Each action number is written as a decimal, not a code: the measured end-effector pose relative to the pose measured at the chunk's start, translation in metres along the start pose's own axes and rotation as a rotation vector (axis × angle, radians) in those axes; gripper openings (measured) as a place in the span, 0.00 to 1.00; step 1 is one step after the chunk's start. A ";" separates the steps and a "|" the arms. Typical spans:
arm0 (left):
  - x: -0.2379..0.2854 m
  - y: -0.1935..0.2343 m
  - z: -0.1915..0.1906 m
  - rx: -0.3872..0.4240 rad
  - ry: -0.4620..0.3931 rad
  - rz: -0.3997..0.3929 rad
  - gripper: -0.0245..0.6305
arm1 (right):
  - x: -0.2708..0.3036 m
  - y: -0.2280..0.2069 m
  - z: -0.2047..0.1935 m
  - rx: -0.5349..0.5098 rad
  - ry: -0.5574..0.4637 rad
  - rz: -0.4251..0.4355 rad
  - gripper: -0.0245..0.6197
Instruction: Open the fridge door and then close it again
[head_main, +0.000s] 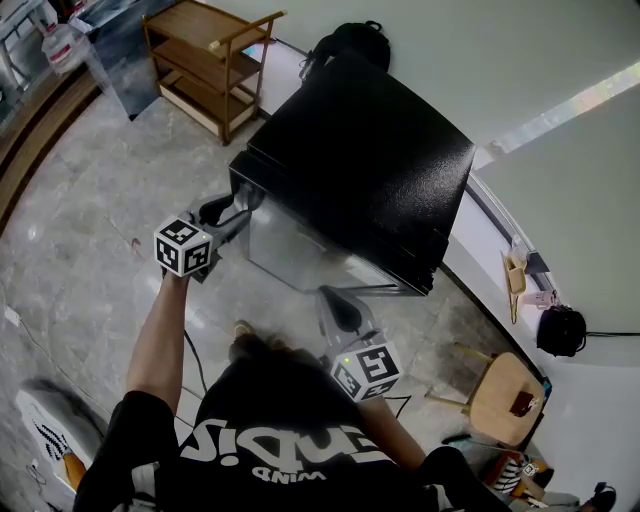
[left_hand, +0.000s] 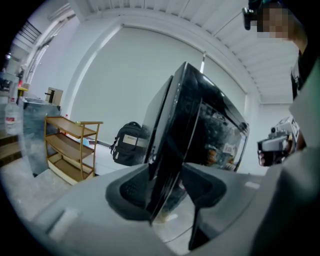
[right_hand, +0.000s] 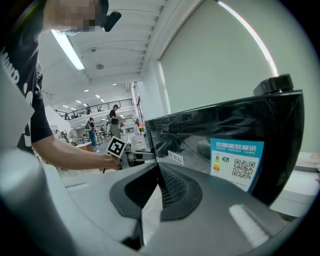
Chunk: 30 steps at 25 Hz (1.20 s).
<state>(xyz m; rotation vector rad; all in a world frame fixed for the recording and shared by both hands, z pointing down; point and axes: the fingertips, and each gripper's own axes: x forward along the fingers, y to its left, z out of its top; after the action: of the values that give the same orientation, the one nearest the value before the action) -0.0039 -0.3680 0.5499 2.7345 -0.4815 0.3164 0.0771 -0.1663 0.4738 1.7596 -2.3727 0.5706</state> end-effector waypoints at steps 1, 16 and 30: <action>0.000 0.000 0.000 0.000 0.000 0.004 0.35 | -0.001 0.000 0.001 -0.005 -0.002 0.004 0.04; -0.060 -0.036 -0.031 -0.022 -0.031 0.104 0.33 | -0.014 0.004 -0.003 -0.037 -0.011 0.068 0.04; -0.125 -0.098 -0.066 -0.079 -0.059 0.252 0.32 | -0.070 0.018 -0.009 -0.052 -0.056 0.077 0.04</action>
<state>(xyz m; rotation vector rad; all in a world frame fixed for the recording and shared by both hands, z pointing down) -0.0936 -0.2206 0.5475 2.6141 -0.8396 0.2723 0.0808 -0.0957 0.4555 1.6905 -2.4789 0.4711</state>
